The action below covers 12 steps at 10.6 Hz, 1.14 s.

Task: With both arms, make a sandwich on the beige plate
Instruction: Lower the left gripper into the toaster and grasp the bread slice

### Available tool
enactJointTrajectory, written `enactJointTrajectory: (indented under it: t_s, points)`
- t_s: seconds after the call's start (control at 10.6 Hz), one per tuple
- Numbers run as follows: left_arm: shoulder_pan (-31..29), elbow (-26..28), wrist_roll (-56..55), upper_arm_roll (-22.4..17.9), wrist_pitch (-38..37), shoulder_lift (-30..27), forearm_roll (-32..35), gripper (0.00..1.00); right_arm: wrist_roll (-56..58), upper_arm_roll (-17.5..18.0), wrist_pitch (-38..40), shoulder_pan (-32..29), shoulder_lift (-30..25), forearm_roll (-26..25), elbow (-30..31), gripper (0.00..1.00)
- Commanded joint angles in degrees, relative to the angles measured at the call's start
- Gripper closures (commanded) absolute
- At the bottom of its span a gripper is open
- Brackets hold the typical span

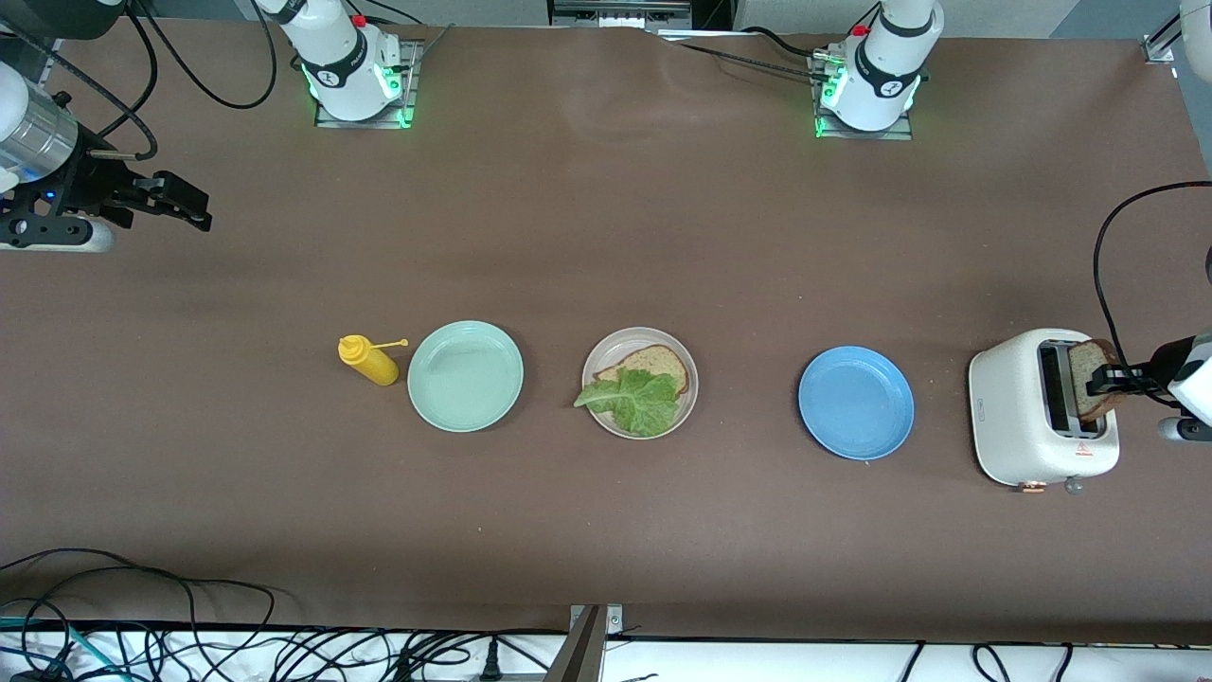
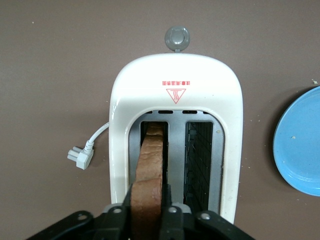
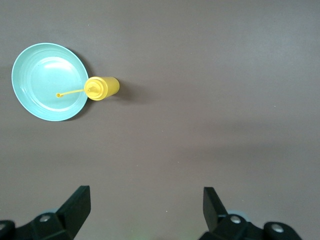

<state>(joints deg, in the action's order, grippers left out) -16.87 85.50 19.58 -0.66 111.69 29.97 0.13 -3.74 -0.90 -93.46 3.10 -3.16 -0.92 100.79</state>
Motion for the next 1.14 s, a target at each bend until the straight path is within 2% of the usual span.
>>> enactJointTrajectory:
  t_s: [0.0,0.19,1.04]
  points:
    - [0.07,-0.59,0.90,0.39,-1.47,-1.14,1.10,1.00,-0.66,0.28,1.00,-0.73,0.61,1.44,-1.56,0.00]
    - [0.08,-1.73,0.29,0.48,-3.13,-1.67,0.93,1.00,-0.66,0.20,1.17,-0.73,0.70,4.51,-1.48,0.00]
    - [5.34,-9.99,-10.94,0.75,-12.10,-6.15,0.31,1.00,-1.10,0.64,1.09,-0.64,0.61,3.20,-1.48,0.00]
